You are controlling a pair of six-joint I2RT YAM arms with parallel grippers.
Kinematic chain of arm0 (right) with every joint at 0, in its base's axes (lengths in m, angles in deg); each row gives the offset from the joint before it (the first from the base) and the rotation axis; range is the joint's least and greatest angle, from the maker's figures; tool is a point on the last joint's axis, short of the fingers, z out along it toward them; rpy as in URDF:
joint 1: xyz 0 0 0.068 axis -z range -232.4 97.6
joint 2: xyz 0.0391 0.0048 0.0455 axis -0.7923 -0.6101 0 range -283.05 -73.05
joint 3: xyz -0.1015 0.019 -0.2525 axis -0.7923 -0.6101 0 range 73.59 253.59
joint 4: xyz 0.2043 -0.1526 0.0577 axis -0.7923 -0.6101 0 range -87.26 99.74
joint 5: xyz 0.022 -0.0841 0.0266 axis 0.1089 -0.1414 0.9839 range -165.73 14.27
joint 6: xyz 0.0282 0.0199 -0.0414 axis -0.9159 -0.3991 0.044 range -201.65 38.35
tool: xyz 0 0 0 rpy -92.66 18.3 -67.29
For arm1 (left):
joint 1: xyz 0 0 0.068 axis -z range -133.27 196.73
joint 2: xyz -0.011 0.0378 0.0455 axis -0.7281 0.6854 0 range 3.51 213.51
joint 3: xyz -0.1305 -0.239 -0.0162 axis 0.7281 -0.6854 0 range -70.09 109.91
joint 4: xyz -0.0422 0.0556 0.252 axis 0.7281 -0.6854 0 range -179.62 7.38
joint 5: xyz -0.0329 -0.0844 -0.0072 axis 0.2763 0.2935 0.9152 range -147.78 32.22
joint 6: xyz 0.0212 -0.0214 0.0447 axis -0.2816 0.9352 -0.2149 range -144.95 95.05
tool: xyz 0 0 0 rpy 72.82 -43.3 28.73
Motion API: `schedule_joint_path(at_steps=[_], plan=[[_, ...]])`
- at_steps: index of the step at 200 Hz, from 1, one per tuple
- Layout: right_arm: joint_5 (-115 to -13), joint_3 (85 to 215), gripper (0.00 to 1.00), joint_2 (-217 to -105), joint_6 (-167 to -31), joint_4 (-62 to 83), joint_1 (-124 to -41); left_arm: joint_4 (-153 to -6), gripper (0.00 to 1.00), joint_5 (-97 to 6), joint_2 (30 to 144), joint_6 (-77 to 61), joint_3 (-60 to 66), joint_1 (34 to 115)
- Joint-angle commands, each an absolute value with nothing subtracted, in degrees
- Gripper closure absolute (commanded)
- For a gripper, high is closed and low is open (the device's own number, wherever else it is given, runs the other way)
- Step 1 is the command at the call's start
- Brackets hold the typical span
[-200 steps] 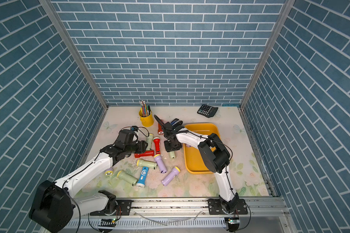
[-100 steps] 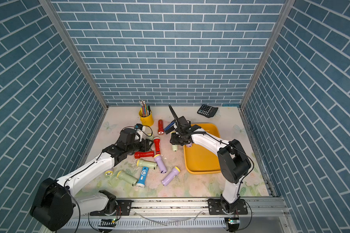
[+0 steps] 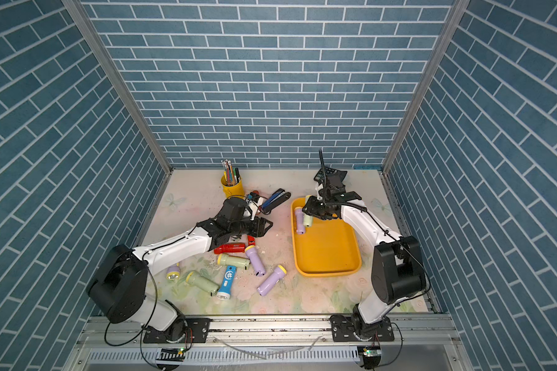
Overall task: Put the flashlights into the storage boxes
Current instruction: Place the flashlight at the storage box.
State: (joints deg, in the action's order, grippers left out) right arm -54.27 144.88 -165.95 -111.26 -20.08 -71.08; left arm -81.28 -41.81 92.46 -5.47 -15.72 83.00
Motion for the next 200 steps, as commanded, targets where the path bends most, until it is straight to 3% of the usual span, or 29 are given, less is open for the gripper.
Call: schedule_joint_path(at_steps=[1,103,200], plan=[[-49.8,143.5,0.63,-168.9,-107.0,-23.5,-69.1,-79.6,0.42,-40.7,94.6,-4.7,-13.7,83.3],[-50.9,148.0,0.63,-180.9,-98.0,-24.0,-68.3,-82.5,0.42,-43.6,98.0,-5.4,-11.0,83.2],[-47.7,153.4,0.61,-187.6,-98.0,-22.2,-66.6,-82.4,0.42,-44.6,97.0,-5.0,-12.4,83.2]])
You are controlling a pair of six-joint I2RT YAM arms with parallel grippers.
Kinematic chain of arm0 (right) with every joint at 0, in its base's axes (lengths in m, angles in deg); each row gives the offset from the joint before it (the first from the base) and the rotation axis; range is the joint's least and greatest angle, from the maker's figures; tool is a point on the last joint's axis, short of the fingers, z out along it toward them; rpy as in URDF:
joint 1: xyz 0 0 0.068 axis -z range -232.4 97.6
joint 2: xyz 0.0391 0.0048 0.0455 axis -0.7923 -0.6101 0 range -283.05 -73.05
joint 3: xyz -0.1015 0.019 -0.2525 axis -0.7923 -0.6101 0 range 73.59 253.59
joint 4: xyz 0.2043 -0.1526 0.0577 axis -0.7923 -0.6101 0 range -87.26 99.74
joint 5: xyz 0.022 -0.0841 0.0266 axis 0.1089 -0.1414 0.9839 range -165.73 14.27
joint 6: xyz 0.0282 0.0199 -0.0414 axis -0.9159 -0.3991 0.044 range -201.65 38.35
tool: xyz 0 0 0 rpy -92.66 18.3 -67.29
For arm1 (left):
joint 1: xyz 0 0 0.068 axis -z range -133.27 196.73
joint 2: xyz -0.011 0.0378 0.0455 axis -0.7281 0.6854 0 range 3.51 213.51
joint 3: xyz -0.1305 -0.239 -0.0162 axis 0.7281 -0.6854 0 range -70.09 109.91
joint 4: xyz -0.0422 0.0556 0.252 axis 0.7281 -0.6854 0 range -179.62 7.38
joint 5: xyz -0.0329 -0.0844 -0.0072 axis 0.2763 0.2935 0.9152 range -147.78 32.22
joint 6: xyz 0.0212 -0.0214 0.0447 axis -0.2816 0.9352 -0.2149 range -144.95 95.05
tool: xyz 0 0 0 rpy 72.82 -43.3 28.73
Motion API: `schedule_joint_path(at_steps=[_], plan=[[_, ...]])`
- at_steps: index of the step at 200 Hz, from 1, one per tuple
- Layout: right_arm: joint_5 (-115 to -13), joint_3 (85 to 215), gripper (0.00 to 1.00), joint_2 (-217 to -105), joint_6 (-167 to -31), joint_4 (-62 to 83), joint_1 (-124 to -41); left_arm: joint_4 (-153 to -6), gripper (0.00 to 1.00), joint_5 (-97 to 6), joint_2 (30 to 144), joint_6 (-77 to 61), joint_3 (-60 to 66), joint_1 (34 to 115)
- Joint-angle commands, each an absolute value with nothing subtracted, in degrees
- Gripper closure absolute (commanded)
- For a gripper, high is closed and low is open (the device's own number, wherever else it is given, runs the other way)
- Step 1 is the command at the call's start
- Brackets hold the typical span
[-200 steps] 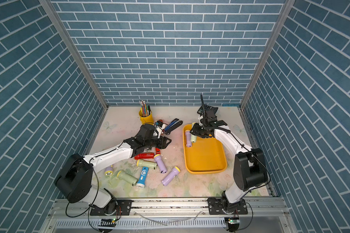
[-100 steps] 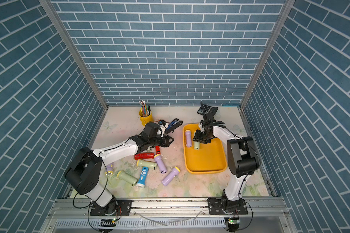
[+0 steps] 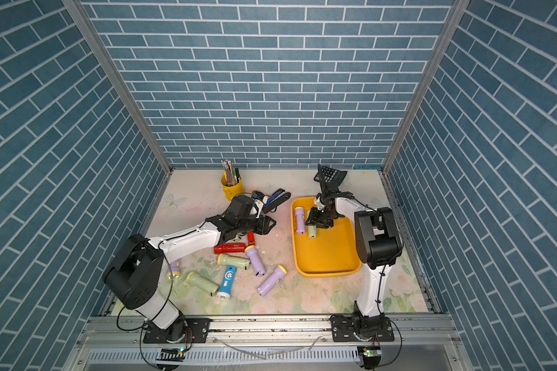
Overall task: Put the flashlights into the storage boxes
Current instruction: Place the flashlight at the storage box.
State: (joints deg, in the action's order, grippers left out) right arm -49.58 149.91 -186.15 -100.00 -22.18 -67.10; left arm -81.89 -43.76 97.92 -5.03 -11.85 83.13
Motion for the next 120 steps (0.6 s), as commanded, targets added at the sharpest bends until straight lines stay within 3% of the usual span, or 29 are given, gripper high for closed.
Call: schedule_joint_path(at_steps=[1,44,91,120], plan=[[-47.7,153.4,0.61,-187.7,-97.9,-22.3,-66.5,-82.4,0.42,-44.6,96.9,-5.0,-12.4,83.2],[-47.2,155.3,0.58,-188.5,-97.7,-22.2,-65.9,-83.1,0.42,-45.3,96.6,-5.5,-12.4,83.3],[-44.5,155.5,0.46,-188.7,-98.1,-22.3,-65.3,-82.8,0.42,-45.5,96.7,-5.4,-12.6,83.2],[-44.9,154.9,0.44,-188.0,-98.1,-22.2,-65.1,-82.6,0.42,-45.3,96.6,-5.2,-12.9,83.3]])
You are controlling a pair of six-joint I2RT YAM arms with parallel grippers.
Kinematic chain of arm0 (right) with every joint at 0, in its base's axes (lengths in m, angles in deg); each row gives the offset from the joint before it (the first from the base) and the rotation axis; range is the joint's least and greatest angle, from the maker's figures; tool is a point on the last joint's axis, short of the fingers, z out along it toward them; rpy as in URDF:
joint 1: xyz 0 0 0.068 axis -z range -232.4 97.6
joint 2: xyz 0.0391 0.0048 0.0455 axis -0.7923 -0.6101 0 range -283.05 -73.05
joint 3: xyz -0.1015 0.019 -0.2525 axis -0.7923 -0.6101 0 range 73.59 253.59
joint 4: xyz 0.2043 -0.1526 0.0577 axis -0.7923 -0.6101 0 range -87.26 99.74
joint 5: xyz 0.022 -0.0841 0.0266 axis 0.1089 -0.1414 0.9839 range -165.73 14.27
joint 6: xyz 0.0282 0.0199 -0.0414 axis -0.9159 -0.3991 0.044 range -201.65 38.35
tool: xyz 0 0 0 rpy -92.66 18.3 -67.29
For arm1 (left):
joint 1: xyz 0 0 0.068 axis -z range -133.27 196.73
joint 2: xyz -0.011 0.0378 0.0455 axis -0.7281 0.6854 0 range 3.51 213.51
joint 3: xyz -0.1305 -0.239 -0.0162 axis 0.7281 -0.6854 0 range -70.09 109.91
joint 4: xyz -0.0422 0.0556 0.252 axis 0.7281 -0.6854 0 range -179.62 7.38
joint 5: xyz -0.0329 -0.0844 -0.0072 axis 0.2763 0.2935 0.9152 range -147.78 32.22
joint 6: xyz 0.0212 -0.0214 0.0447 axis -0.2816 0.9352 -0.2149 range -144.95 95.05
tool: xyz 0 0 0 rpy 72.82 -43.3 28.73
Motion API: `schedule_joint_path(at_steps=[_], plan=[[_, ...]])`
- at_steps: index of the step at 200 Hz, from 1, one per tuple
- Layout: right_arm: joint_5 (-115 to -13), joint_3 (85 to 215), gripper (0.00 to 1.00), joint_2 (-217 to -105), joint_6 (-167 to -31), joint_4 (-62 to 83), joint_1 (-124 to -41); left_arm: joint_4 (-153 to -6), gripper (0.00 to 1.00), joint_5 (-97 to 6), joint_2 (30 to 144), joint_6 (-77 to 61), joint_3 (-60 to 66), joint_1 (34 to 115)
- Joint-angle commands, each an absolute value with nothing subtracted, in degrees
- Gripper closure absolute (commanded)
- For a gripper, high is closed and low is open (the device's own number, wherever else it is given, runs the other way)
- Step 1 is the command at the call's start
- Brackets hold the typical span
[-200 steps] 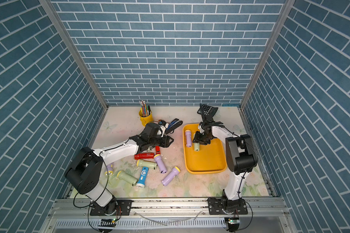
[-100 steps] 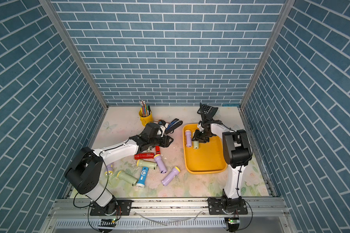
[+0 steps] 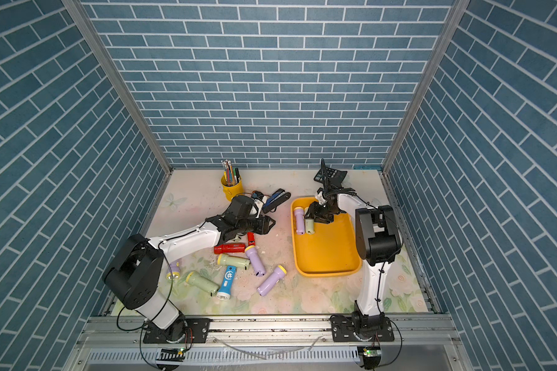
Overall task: Put the flashlights into the storage boxes
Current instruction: Place the flashlight at the storage box.
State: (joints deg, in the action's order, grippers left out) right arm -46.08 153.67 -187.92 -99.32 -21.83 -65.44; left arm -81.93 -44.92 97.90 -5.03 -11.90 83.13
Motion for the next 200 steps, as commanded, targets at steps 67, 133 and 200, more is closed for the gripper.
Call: schedule_joint_path(at_steps=[67,133,200], plan=[[-47.3,154.9,0.36,-187.4,-98.4,-22.8,-65.0,-82.7,0.42,-45.6,95.6,-5.4,-13.4,83.2],[-51.6,155.5,0.42,-187.2,-98.6,-25.0,-65.0,-82.8,0.42,-45.8,94.7,-5.7,-14.0,83.2],[-48.2,155.4,0.59,-188.3,-97.8,-24.7,-65.0,-82.8,0.42,-46.2,94.9,-5.8,-14.4,83.2]])
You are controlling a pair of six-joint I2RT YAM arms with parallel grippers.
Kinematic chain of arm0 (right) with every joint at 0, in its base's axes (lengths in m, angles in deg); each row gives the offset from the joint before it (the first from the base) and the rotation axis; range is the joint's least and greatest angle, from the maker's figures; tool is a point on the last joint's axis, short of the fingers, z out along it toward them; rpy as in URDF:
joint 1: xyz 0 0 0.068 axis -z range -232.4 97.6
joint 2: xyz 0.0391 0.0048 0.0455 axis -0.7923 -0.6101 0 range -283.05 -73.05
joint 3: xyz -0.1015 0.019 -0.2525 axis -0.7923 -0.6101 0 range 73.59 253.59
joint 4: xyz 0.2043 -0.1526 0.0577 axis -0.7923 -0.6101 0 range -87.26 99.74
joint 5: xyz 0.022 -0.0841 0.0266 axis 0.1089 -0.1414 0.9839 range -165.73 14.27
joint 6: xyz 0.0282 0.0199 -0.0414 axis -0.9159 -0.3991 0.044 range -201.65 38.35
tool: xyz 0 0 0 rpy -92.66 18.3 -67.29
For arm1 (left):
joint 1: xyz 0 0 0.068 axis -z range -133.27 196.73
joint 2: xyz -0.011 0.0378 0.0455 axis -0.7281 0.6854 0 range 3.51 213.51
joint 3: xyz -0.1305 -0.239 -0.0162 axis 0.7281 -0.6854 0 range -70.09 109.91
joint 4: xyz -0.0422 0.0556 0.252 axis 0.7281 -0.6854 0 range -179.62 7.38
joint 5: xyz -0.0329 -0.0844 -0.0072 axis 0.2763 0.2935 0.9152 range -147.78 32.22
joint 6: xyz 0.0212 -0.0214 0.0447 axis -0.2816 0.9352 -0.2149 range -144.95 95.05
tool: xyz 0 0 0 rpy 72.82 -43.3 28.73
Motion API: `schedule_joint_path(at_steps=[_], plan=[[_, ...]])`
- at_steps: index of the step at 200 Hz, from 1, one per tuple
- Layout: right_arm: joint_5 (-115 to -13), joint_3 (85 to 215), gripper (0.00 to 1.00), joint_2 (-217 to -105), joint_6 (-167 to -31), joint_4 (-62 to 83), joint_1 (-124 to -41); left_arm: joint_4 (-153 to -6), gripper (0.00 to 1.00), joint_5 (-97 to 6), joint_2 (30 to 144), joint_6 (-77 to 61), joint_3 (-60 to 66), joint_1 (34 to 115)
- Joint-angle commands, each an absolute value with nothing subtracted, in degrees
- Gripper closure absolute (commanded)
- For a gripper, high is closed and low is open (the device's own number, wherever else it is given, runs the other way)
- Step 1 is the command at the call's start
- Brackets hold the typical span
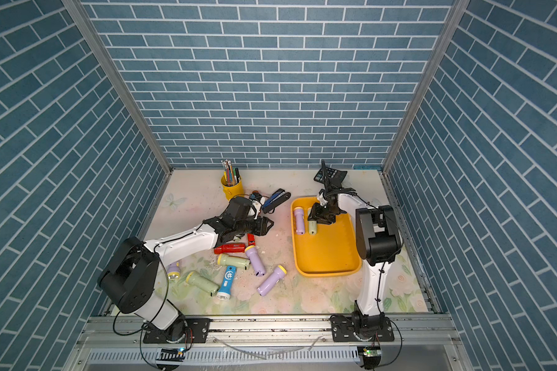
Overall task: Put the flashlights into the storage boxes
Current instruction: Place the flashlight at the storage box.
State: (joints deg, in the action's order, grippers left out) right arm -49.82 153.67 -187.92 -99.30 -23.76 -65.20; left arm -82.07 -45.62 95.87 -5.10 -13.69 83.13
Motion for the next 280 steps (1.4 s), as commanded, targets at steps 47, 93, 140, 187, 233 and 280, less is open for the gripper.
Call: schedule_joint_path(at_steps=[47,93,140,187,233,280], plan=[[-42.1,155.0,0.62,-189.7,-99.0,-20.5,-64.9,-82.9,0.42,-46.3,94.7,-5.8,-14.4,83.2],[-42.0,155.0,0.57,-190.1,-99.4,-19.5,-64.7,-83.1,0.42,-46.5,94.7,-6.2,-14.4,83.3],[-42.0,154.3,0.49,-189.0,-99.7,-19.4,-64.2,-83.0,0.42,-46.4,95.0,-6.2,-14.2,83.2],[-43.7,154.2,0.41,-187.2,-99.6,-20.6,-64.2,-83.1,0.42,-46.4,94.6,-6.2,-14.2,83.2],[-44.9,153.6,0.38,-184.8,-99.3,-21.7,-64.1,-84.0,0.42,-47.0,93.1,-6.3,-14.7,83.3],[-49.6,152.1,0.38,-176.2,-99.5,-24.9,-64.9,-89.1,0.42,-47.7,89.5,-5.2,-14.7,83.2]])
